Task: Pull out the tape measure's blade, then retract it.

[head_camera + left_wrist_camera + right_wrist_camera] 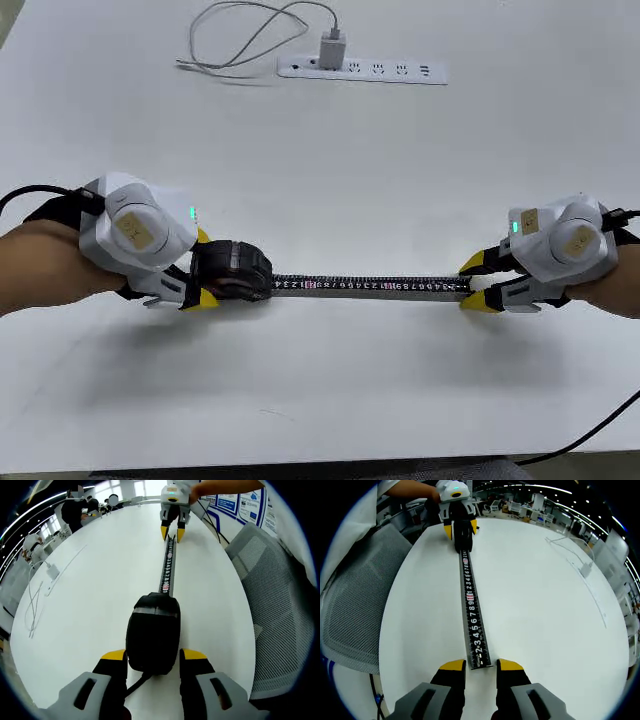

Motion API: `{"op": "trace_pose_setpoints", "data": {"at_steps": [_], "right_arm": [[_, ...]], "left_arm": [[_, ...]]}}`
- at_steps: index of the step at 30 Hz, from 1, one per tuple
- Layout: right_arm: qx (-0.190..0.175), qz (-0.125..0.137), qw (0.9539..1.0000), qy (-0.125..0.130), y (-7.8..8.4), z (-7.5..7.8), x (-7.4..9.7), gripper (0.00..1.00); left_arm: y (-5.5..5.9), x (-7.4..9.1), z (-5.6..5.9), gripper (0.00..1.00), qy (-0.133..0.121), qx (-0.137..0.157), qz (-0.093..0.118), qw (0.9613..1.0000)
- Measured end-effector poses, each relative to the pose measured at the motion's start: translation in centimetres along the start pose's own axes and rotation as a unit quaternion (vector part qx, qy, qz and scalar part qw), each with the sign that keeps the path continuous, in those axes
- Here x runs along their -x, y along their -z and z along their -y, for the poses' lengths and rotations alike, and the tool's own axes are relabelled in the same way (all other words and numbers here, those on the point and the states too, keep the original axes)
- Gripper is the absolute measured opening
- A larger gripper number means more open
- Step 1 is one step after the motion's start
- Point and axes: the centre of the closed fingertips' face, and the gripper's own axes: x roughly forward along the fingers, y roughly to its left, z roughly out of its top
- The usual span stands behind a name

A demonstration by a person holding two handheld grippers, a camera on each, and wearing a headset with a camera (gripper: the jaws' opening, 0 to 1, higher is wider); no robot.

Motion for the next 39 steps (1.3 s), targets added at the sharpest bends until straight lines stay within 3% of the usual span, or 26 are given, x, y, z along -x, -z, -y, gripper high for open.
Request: {"op": "trace_pose_setpoints", "data": {"at_steps": [16,19,21,22,29,33,37,39], "right_arm": [[-0.018,0.016,0.9997,0.01,-0.6,0.2,0.5,0.22],[-0.054,0.053,0.997,0.011,-1.8,0.2,0.9,0.25],[-0.057,0.055,0.9967,0.012,-1.7,0.2,1.0,0.26],[-0.059,0.058,0.9965,0.014,-1.8,0.2,1.0,0.26],[-0.066,0.068,0.9953,0.021,-2.2,0.2,1.3,0.27],[-0.077,0.08,0.9931,0.038,-2.7,0.1,1.8,0.29],[-0.11,0.102,0.9866,0.064,-3.1,0.2,2.4,0.35],[-0.119,0.107,0.9846,0.07,-3.1,0.0,2.6,0.39]], "left_arm": [[-0.6,0.3,0.0,0.42,-0.004,0.019,0.016,0.9997],[-0.9,0.8,-0.1,0.43,-0.008,0.035,0.032,0.9988],[-1.4,1.1,-0.4,0.43,-0.015,0.054,0.064,0.9964],[-1.4,1.3,-0.3,0.44,-0.011,0.06,0.069,0.9957],[-0.8,2.1,-0.2,0.45,-0.025,0.065,0.068,0.9953],[-0.9,2.9,0.0,0.46,-0.034,0.088,0.085,0.9919],[-0.6,3.8,-0.1,0.5,-0.057,0.122,0.104,0.9854],[-0.4,4.2,-0.1,0.51,-0.064,0.126,0.109,0.984]]}}
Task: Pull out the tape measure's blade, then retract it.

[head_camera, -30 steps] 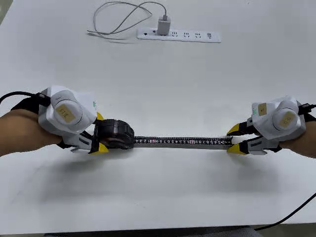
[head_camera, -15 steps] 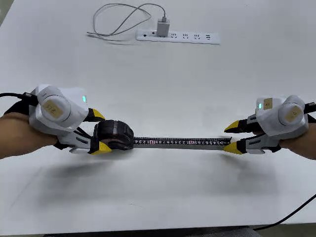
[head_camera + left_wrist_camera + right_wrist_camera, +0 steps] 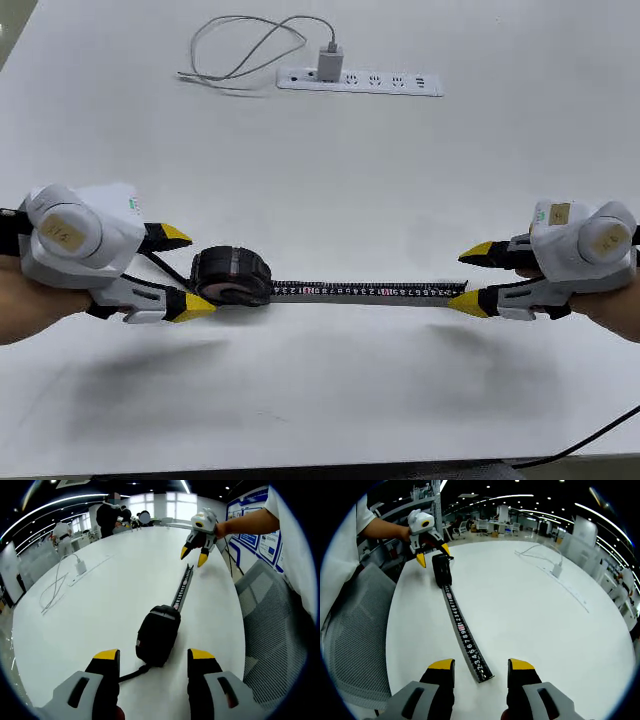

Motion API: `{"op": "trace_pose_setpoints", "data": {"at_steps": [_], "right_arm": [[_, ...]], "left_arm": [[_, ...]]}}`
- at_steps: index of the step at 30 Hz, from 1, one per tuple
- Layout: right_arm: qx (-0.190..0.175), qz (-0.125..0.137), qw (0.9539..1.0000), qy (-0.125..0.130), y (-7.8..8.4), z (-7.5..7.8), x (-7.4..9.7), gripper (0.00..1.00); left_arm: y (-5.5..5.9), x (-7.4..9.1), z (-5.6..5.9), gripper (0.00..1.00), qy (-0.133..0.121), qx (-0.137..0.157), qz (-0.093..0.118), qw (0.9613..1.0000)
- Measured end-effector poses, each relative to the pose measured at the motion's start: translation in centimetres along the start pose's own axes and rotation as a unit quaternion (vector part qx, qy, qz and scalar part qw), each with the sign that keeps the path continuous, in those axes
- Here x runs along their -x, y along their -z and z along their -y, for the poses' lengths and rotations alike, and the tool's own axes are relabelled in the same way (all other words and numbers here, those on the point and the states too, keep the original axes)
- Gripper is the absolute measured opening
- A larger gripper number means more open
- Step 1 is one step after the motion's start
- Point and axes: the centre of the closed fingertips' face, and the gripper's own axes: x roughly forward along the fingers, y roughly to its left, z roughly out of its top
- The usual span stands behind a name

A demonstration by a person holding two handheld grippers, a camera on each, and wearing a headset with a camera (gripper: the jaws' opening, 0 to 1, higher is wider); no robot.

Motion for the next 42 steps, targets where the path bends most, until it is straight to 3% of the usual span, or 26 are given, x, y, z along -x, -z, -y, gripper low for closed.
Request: {"op": "trace_pose_setpoints", "data": {"at_steps": [4,9,12,13,16,21,36,42], "right_arm": [[-0.016,0.01,0.9997,0.013,0.0,-0.5,0.5,0.44],[-0.031,0.019,0.999,0.027,0.1,-0.9,1.0,0.49],[-0.04,0.022,0.9984,0.032,0.0,-1.2,1.2,0.53],[-0.04,0.022,0.9983,0.035,0.1,-1.3,1.3,0.54],[-0.05,0.028,0.9976,0.04,0.0,-1.6,1.4,0.57],[-0.049,0.028,0.9974,0.045,0.2,-2.4,1.6,0.64],[-0.069,0.057,0.9939,0.064,0.1,-4.4,2.5,0.84],[-0.075,0.061,0.9929,0.069,0.4,-5.2,3.1,0.87]], "left_arm": [[0.0,1.3,-0.1,0.53,-0.018,0.03,0.023,0.9991],[0.7,2.6,-0.3,0.57,-0.04,0.046,0.031,0.9977],[1.1,3.3,-0.6,0.6,-0.064,0.049,0.033,0.9962],[1.0,3.7,-1.0,0.6,-0.083,0.043,0.042,0.9947],[1.4,4.2,-0.7,0.63,-0.086,0.067,0.048,0.9929],[1.9,4.9,-0.1,0.65,-0.098,0.069,0.053,0.9914],[3.3,6.2,2.1,0.79,-0.112,0.111,0.072,0.9849],[3.7,6.7,2.7,0.84,-0.116,0.117,0.074,0.9836]]}}
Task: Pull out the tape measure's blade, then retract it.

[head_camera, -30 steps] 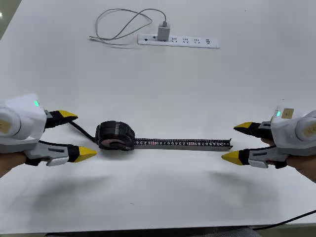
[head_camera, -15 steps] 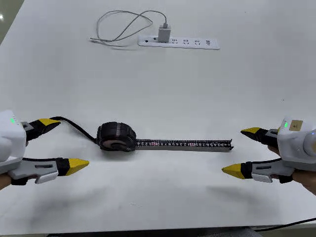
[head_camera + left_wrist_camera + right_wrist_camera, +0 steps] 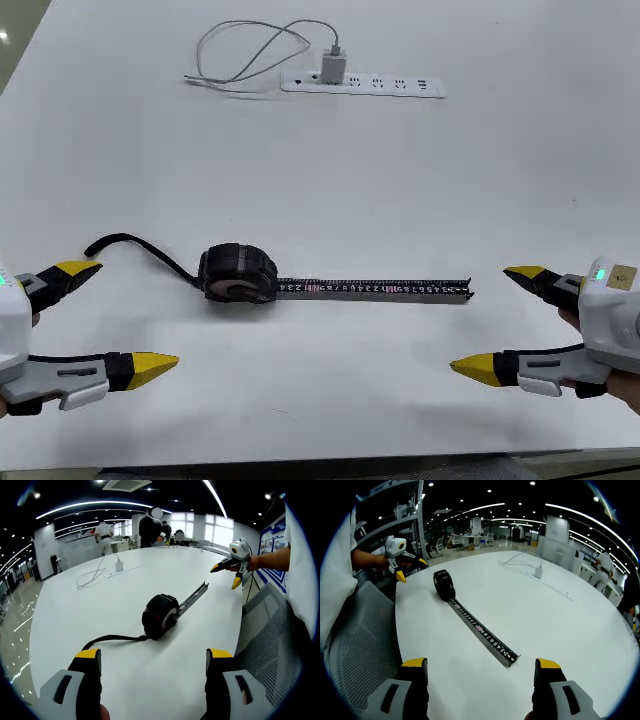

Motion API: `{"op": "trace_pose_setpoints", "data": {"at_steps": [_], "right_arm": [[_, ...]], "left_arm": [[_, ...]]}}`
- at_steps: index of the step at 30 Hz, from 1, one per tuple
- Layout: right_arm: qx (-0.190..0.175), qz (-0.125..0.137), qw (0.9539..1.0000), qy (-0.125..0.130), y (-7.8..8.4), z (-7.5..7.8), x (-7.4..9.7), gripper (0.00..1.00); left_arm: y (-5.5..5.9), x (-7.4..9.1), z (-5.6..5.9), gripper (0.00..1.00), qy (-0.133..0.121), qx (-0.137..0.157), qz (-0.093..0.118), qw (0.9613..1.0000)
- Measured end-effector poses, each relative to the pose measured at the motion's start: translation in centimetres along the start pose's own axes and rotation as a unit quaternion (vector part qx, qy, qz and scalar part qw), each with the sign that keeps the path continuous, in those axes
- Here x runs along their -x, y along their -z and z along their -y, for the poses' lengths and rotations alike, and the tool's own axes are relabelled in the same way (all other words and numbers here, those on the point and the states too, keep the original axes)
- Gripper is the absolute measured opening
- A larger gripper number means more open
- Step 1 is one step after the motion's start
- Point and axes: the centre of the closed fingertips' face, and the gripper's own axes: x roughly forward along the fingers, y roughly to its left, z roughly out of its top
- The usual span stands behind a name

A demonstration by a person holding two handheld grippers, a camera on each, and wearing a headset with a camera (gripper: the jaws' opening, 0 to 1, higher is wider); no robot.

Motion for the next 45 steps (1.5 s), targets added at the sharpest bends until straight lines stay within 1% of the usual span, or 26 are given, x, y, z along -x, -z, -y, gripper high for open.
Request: {"op": "trace_pose_setpoints", "data": {"at_steps": [2,4,5,8,11,13,16,18,21,23,25,28,31,34,35,37,40,42,45], "right_arm": [[-0.001,-0.002,1.0,0.001,0.4,-0.3,0.2,0.88],[-0.002,-0.001,1.0,0.002,0.6,-0.5,0.4,0.91],[-0.007,0.002,1.0,0.0,0.6,-0.8,0.4,0.91],[-0.014,0.003,0.9999,0.0,0.9,-1.3,0.7,0.94],[-0.023,0.008,0.9997,0.002,1.2,-1.7,1.1,0.97],[-0.025,0.009,0.9996,0.006,1.4,-1.7,1.3,0.99],[-0.029,0.01,0.9995,0.008,1.8,-1.8,1.4,0.99],[-0.029,0.01,0.9995,0.009,2.0,-2.0,1.5,0.99],[-0.033,0.014,0.9993,0.011,2.1,-2.2,1.6,0.99],[-0.033,0.016,0.9992,0.014,2.2,-2.2,1.7,0.99],[-0.038,0.024,0.9988,0.017,2.3,-2.4,1.7,0.99],[-0.04,0.026,0.9986,0.02,2.6,-2.6,1.6,0.99],[-0.048,0.028,0.9982,0.021,3.1,-2.9,1.6,0.99],[-0.058,0.03,0.9976,0.024,3.6,-2.8,1.5,0.99],[-0.06,0.031,0.9974,0.024,3.6,-2.9,1.6,0.99],[-0.068,0.045,0.9963,0.025,3.1,-2.8,1.8,0.99],[-0.063,0.042,0.9967,0.029,3.2,-2.6,1.8,0.99],[-0.062,0.04,0.997,0.027,3.3,-2.7,1.8,0.99],[-0.056,0.044,0.9972,0.024,2.8,-2.9,2.0,0.99]], "left_arm": [[0.0,0.2,0.2,0.86,-0.001,0.004,0.003,1.0],[-0.2,0.5,0.2,0.88,-0.004,0.009,0.013,0.9999],[-0.1,0.5,0.3,0.89,-0.004,0.012,0.011,0.9999],[0.1,0.8,0.7,0.91,-0.006,0.006,0.013,0.9999],[0.2,1.2,0.8,0.92,-0.012,0.014,0.018,0.9997],[0.5,1.5,0.8,0.94,-0.017,0.018,0.02,0.9995],[0.8,1.9,0.8,0.96,-0.025,0.027,0.022,0.9991],[1.0,2.1,1.0,0.97,-0.026,0.034,0.025,0.9988],[1.5,2.3,1.2,0.99,-0.03,0.04,0.023,0.9985],[1.7,2.5,1.3,0.99,-0.033,0.045,0.026,0.9981],[2.1,2.5,1.2,0.99,-0.037,0.048,0.027,0.9978],[2.8,2.5,1.2,0.99,-0.041,0.054,0.024,0.9974],[2.7,2.6,1.7,0.99,-0.041,0.057,0.025,0.9972],[2.9,2.5,2.0,0.99,-0.041,0.061,0.025,0.997],[3.0,2.5,2.1,0.99,-0.041,0.059,0.023,0.9971],[3.0,2.5,2.4,0.99,-0.039,0.06,0.024,0.9971],[2.9,2.5,2.6,0.99,-0.039,0.063,0.026,0.9969],[3.0,2.5,2.7,0.99,-0.038,0.062,0.025,0.997],[2.8,2.7,2.7,0.99,-0.036,0.066,0.028,0.9968]]}}
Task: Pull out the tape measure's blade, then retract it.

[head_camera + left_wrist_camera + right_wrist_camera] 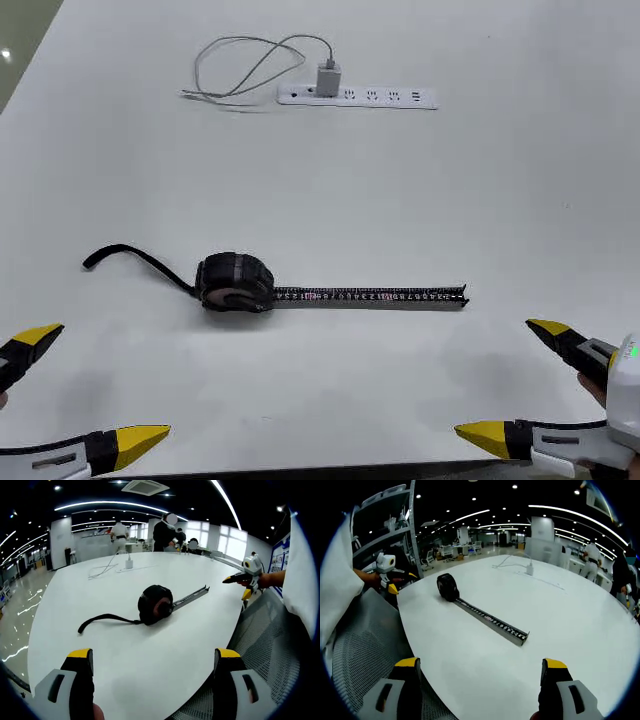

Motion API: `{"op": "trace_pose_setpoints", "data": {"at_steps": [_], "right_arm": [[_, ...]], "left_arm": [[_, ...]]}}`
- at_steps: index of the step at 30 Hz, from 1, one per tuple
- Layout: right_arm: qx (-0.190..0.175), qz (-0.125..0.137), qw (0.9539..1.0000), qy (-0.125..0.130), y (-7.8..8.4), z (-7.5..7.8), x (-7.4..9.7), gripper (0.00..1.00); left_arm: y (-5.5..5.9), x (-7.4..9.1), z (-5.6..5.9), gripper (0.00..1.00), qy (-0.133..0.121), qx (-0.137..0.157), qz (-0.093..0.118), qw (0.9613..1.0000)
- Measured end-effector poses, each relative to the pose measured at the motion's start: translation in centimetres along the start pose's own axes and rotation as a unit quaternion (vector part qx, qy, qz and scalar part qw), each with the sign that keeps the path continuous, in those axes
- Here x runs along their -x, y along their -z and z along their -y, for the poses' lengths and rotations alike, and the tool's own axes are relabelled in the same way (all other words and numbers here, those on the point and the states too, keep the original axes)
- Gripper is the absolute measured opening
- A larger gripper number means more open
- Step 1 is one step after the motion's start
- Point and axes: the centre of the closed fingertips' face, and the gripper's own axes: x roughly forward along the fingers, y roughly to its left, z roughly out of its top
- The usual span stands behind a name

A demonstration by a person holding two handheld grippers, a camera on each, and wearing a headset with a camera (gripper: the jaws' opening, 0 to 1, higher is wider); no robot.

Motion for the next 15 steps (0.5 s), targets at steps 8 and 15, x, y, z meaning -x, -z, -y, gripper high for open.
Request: {"op": "trace_pose_setpoints", "data": {"at_steps": [8,15], "right_arm": [[0.003,-0.006,1.0,-0.002,0.35,-0.07,-0.12,0.99],[0.0,-0.005,1.0,-0.002,0.3,-0.04,-0.28,0.99]], "left_arm": [[-0.25,-0.02,0.07,0.98,0.002,-0.001,-0.001,1.0],[-0.3,-0.12,0.1,0.98,0.003,0.0,-0.002,1.0]]}}
